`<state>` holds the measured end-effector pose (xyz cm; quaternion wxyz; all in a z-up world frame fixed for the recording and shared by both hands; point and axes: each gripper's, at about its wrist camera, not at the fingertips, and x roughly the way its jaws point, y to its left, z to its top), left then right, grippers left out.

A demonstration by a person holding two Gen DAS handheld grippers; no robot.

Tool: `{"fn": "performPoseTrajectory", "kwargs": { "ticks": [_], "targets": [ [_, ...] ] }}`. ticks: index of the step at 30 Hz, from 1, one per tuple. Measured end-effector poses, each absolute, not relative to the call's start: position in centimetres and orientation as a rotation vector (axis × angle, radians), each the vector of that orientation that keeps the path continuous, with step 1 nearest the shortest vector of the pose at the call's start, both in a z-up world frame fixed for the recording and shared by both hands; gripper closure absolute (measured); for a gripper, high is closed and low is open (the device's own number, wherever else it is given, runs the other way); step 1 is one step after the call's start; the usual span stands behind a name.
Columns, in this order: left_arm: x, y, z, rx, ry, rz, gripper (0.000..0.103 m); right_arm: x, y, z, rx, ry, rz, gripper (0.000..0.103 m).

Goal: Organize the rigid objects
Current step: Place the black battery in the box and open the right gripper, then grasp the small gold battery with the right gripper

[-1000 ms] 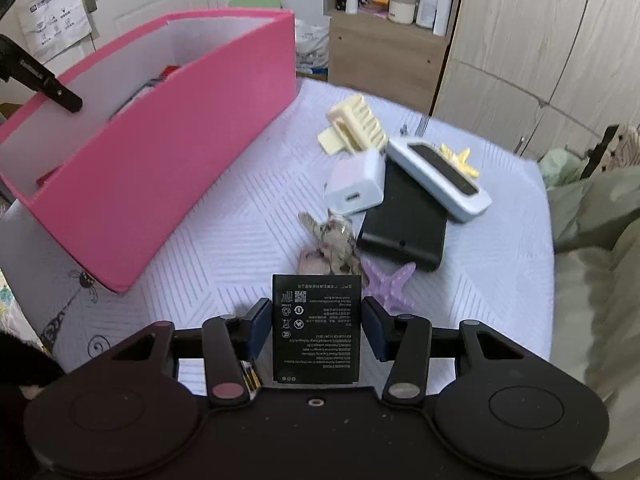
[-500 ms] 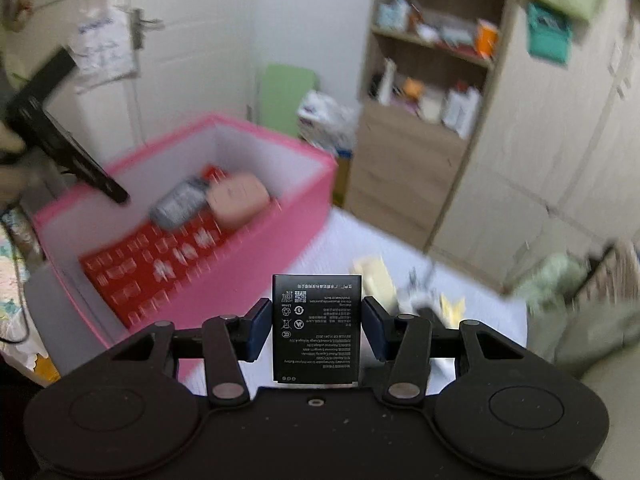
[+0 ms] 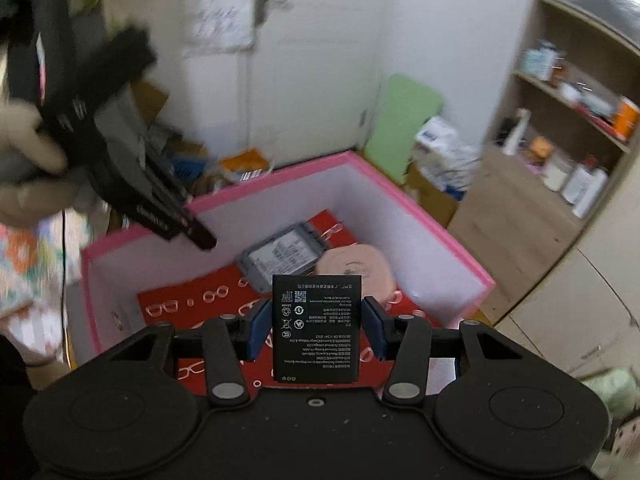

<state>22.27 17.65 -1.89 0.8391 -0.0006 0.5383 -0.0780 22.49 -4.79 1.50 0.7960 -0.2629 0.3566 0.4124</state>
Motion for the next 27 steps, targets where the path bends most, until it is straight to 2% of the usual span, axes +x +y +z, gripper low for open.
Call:
{"fn": "performPoseTrajectory", "kwargs": {
  "ticks": [9,16,18,25,27],
  "targets": [
    [22.2,18.0,-1.9,-0.011,1.134,-0.180,0.093,23.5,0.6,-3.6,-0.854,0.836,1.003,0.049],
    [22.2,18.1,-1.9,-0.015,1.131,-0.184,0.093,22.9,1.9,-5.4,-1.029,0.723,1.035,0.048],
    [22.2,18.1,-1.8,-0.018,1.131,-0.185,0.092,22.6,1.4,-4.9,-1.000,0.682,1.002,0.036],
    [22.2,18.3,-1.8,-0.026,1.125,-0.188,0.092,22.2,-4.5,0.0,-0.656,0.622,0.921,0.035],
    [22.1,18.4,-1.9,-0.032,1.124,-0.188,0.092,22.4,-6.8,1.1,-0.538,0.643,0.845,0.028]
  ]
}}
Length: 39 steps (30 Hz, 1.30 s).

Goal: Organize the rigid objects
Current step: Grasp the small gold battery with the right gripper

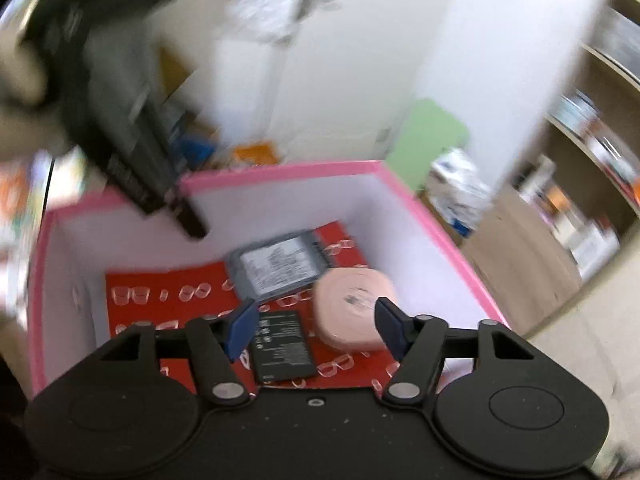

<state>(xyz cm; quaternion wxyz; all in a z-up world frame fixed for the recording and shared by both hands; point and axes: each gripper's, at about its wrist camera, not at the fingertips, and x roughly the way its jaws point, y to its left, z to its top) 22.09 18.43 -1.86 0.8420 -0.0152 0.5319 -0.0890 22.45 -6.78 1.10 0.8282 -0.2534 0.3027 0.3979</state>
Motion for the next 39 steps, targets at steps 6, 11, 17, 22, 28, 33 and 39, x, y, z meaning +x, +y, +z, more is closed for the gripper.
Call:
{"fn": "performPoseTrajectory", "kwargs": {
  "ticks": [6,11,17,22,28,33,39],
  "targets": [
    [22.0,18.4,-1.9,-0.035,1.118,-0.186,0.092,21.9,-13.3,2.5,-0.385,0.735,0.667,0.028],
    [21.9,18.4,-2.0,-0.034,1.117,-0.180,0.092,20.1,-17.4,0.3,-0.301,0.897,0.608,0.028],
    [22.1,17.9,-1.9,-0.022,1.126,-0.162,0.092,17.7,-21.1,-4.2,-0.282,1.106,0.579,0.050],
    [21.9,17.8,-2.0,-0.025,1.124,-0.151,0.092,15.5,-21.2,-5.5,-0.271,1.165,0.623,0.054],
    [22.1,17.6,-1.9,-0.018,1.134,-0.146,0.092,14.7,-20.2,-7.2,-0.284,1.186,0.659,0.074],
    [22.1,17.8,-1.9,-0.036,1.134,-0.144,0.092,14.8,-19.9,-7.2,-0.316,1.141,0.630,0.091],
    [22.1,17.6,-1.9,-0.018,1.135,-0.145,0.092,16.3,-20.0,-3.9,-0.290,1.033,0.616,0.091]
  ]
}}
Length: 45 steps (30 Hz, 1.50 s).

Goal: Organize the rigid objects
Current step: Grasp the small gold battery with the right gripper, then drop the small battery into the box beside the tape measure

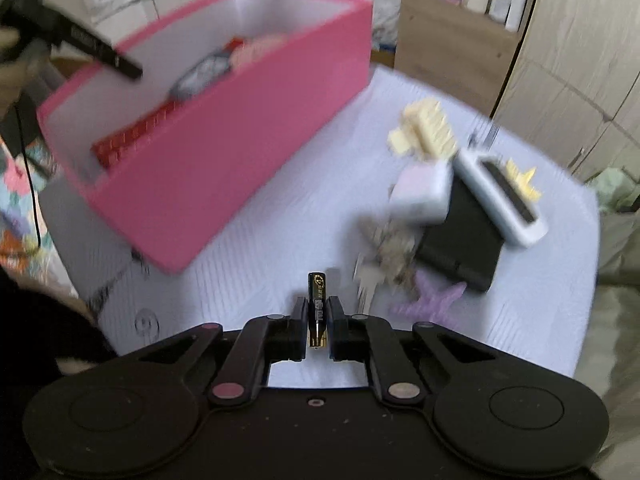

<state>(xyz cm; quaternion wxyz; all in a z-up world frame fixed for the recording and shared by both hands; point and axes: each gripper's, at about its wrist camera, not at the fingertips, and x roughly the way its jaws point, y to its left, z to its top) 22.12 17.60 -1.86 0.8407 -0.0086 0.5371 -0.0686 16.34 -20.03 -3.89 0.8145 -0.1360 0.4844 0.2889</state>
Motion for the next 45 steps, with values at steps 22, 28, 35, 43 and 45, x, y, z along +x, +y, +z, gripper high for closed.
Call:
{"fn": "performPoseTrajectory", "kwargs": {
  "ticks": [22,28,35,43,45],
  "targets": [
    [22.0,18.2,-2.0,-0.035,1.121,-0.177,0.092,26.1,-4.1,-0.4,-0.620,0.826,0.836,0.091],
    [21.9,18.4,-1.9,-0.040,1.121,-0.189,0.092,26.7,-3.0,-2.7,-0.776,0.898,0.877,0.091],
    [22.0,18.5,-1.9,-0.043,1.120,-0.194,0.092,27.1,-3.7,-2.9,-0.804,0.851,0.814,0.085],
    [22.0,18.6,-2.0,-0.066,1.119,-0.178,0.092,26.9,-11.4,2.8,-0.368,0.830,0.806,0.084],
    [22.0,18.6,-2.0,-0.072,1.124,-0.170,0.092,26.6,-13.9,3.8,-0.264,0.819,0.771,0.083]
  ]
}}
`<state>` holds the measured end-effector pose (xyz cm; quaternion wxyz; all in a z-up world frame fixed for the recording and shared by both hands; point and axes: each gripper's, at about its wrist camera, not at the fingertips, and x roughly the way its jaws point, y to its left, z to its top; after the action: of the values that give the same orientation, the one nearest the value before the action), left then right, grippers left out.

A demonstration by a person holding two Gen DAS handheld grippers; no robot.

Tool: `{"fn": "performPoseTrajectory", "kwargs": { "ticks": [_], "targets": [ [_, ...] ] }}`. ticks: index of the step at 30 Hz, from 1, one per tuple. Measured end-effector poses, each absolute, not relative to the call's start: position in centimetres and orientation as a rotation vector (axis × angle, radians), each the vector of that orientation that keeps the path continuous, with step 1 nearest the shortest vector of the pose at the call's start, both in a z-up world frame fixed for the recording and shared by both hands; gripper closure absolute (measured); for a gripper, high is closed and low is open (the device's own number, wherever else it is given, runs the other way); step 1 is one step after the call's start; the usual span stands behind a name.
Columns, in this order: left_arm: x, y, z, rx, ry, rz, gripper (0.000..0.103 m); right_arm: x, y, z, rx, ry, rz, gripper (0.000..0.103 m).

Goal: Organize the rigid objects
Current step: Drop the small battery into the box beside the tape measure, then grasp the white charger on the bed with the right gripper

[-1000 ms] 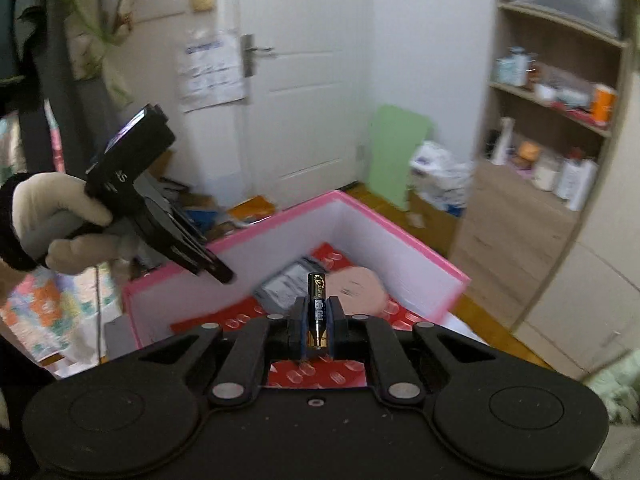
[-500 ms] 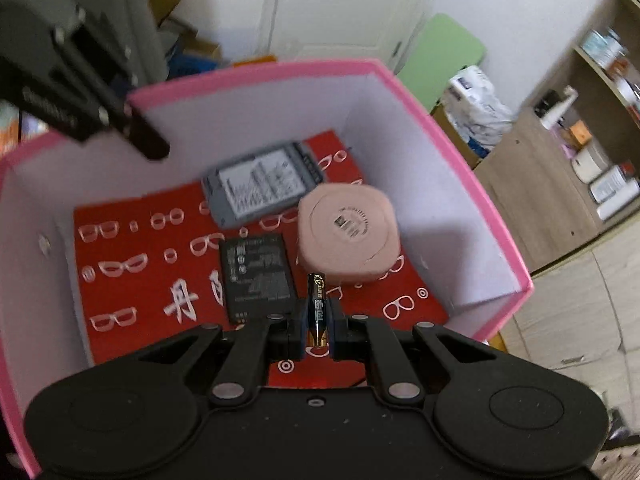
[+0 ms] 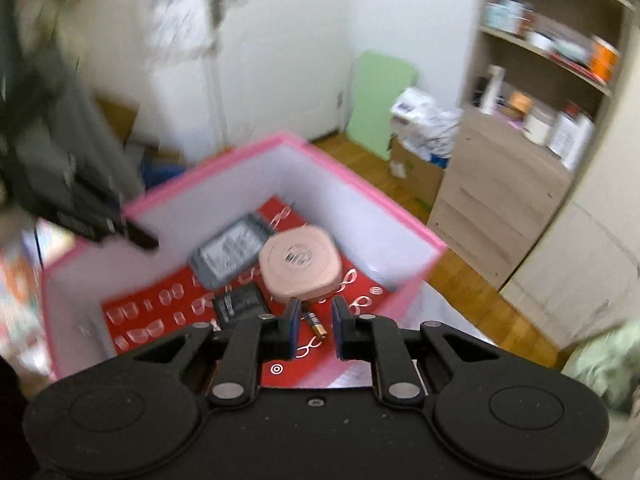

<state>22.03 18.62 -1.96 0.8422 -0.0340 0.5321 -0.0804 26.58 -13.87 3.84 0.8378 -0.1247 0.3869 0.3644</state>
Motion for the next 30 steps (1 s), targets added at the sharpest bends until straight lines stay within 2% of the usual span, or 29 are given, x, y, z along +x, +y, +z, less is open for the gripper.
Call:
{"fn": "performPoseTrajectory", "kwargs": {
  "ticks": [5,13,17,22,24,27,30],
  "targets": [
    [22.0,18.2,-1.9,-0.059,1.128,-0.154,0.092,25.7,-20.5,4.9,-0.016,0.839,0.765,0.082],
    [22.5,18.4,-1.9,-0.088,1.147,-0.136,0.092,23.2,-24.2,0.9,-0.065,0.871,0.562,0.080],
    [22.4,18.1,-2.0,-0.080,1.149,-0.128,0.092,22.2,-23.4,-1.9,-0.183,0.857,0.488,0.069],
    [22.5,17.7,-2.0,-0.058,1.154,-0.128,0.092,20.3,-21.1,-4.2,-0.381,0.785,0.524,0.067],
    [22.5,17.6,-2.0,-0.051,1.155,-0.129,0.092,20.3,-20.4,-4.8,-0.417,0.766,0.500,0.054],
    [22.4,17.6,-2.0,-0.051,1.153,-0.130,0.092,20.7,-19.2,-5.6,-0.507,0.748,0.462,0.044],
    [22.4,17.7,-2.0,-0.055,1.151,-0.134,0.092,21.5,-18.7,-6.6,-0.549,0.768,0.426,0.042]
  ]
}}
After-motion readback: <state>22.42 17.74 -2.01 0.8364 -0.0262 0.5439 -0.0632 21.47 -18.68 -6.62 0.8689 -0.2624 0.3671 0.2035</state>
